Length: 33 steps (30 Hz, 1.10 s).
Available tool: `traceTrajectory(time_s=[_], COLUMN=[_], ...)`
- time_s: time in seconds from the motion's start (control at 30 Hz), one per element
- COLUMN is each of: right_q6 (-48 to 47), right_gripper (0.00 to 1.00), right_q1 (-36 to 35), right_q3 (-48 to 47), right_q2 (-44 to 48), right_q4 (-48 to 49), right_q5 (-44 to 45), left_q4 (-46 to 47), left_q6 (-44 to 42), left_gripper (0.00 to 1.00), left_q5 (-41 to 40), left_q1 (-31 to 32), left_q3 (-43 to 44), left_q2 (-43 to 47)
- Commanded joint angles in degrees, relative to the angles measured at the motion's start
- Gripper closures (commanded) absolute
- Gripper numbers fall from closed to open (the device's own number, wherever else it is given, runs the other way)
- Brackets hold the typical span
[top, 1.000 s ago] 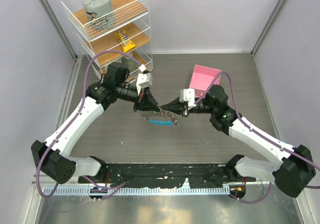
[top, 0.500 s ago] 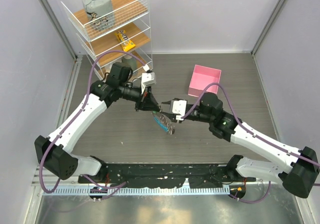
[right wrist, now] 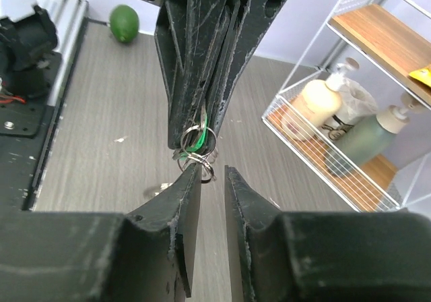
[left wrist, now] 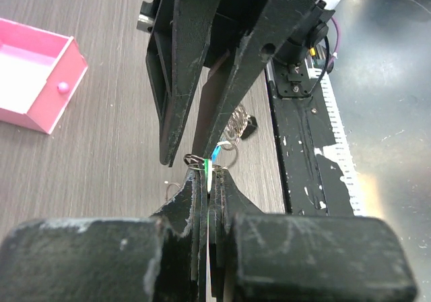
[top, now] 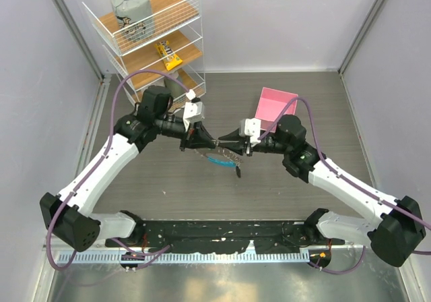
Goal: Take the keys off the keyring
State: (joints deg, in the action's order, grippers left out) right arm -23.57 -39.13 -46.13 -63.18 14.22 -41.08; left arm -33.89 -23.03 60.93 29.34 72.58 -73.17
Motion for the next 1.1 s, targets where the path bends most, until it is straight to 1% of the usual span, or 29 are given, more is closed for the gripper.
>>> traceTrajectory(time_s=[0.0,0.17,0.23,0.3,0.4,0.47,0.6,0.77,0.97,1.07], right_q6=[7.1,10.1,10.5,10.8,12.1,13.6,19.4,26.5,30.9,33.3], right_gripper=[0.74,0.68,0.68,0.71,0.71,0.67,0.66,0.68,0.68,0.68], right_q1=[2.2,3.5,3.6,3.8,4.3,5.0,6.7,7.9,9.1,9.4], right_q3=[1.6,0.8,0.6,0.7,1.0,0.9,0.8,1.9,2.4,2.9], right_q2=[-0.4,-2.4,-2.7,-2.8,-3.3,-3.9,-5.4,-6.4,-7.6,-8.0], right_q4=[8.0,9.1,9.3,9.9,10.8,11.9,16.7,25.0,29.5,33.4], right_q5=[-11.1,-16.0,-16.6,-16.8,-18.0,-19.0,-22.5,-25.0,-26.3,-26.9], left_q4=[5.0,5.1,5.1,5.1,5.1,5.1,5.4,5.4,5.4,5.2], left_q6=[-1.4,-1.4,-1.4,-1.8,-2.2,-2.3,-2.3,-2.4,-2.5,-2.6], left_gripper=[1.00,1.00,1.00,1.00,1.00,1.00,1.00,1.00,1.00,1.00], left_q5=[4.6,4.1,3.9,4.3,4.2,4.4,5.5,6.1,6.0,5.9], left_q1=[0.4,0.4,0.4,0.4,0.4,0.4,0.4,0.3,0.4,0.4], left_q3=[0.6,0.8,0.9,0.8,0.5,0.5,0.6,0.5,0.5,0.5], left_q2=[3.0,3.4,3.4,3.5,4.0,4.2,4.7,4.7,4.8,4.7])
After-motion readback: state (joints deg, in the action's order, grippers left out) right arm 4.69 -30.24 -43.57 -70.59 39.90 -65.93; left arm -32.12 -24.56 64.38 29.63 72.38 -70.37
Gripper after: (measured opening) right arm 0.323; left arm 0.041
